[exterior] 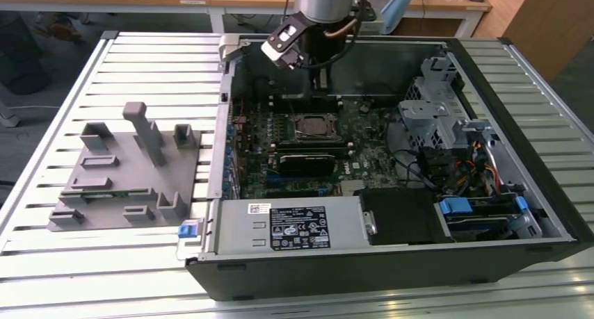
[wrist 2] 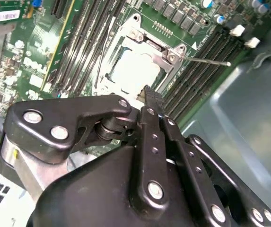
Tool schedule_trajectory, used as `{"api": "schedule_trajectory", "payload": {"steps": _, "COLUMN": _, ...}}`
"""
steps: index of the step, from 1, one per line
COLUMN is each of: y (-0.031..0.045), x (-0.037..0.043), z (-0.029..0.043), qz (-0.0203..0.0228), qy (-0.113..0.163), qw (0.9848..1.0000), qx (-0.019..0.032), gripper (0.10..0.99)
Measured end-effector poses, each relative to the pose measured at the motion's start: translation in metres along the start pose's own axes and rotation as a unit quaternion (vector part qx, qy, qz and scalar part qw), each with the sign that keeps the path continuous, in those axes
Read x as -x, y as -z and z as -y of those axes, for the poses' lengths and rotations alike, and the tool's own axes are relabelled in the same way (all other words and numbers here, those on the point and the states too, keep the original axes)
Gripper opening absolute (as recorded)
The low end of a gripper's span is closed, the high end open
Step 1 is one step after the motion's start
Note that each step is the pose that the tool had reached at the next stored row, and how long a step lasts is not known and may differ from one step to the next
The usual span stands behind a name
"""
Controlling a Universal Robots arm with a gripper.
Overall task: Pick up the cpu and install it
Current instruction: 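Install the first cpu locking lever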
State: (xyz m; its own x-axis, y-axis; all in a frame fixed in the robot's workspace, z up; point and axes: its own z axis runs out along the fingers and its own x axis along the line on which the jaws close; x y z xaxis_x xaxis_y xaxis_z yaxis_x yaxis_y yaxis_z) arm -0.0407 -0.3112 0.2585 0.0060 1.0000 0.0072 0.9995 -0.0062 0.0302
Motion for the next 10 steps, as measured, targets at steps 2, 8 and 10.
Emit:
{"api": "schedule_trajectory", "payload": {"steps": 2, "y": 0.0058, "x": -0.0001, "z": -0.0002, "qz": 0.0, "qy": 0.0, "qw": 1.0, "qx": 0.0002, "gripper": 0.106}}
{"api": "schedule_trajectory", "payload": {"steps": 8, "y": 0.0201, "x": -0.0002, "z": -0.0006, "qz": 0.0, "qy": 0.0, "qw": 1.0, "qx": 0.0005, "gripper": 0.106}}
{"api": "schedule_trajectory", "payload": {"steps": 10, "y": 0.0228, "x": -0.0002, "z": -0.0007, "qz": 0.0, "qy": 0.0, "qw": 1.0, "qx": 0.0009, "gripper": 0.106}}
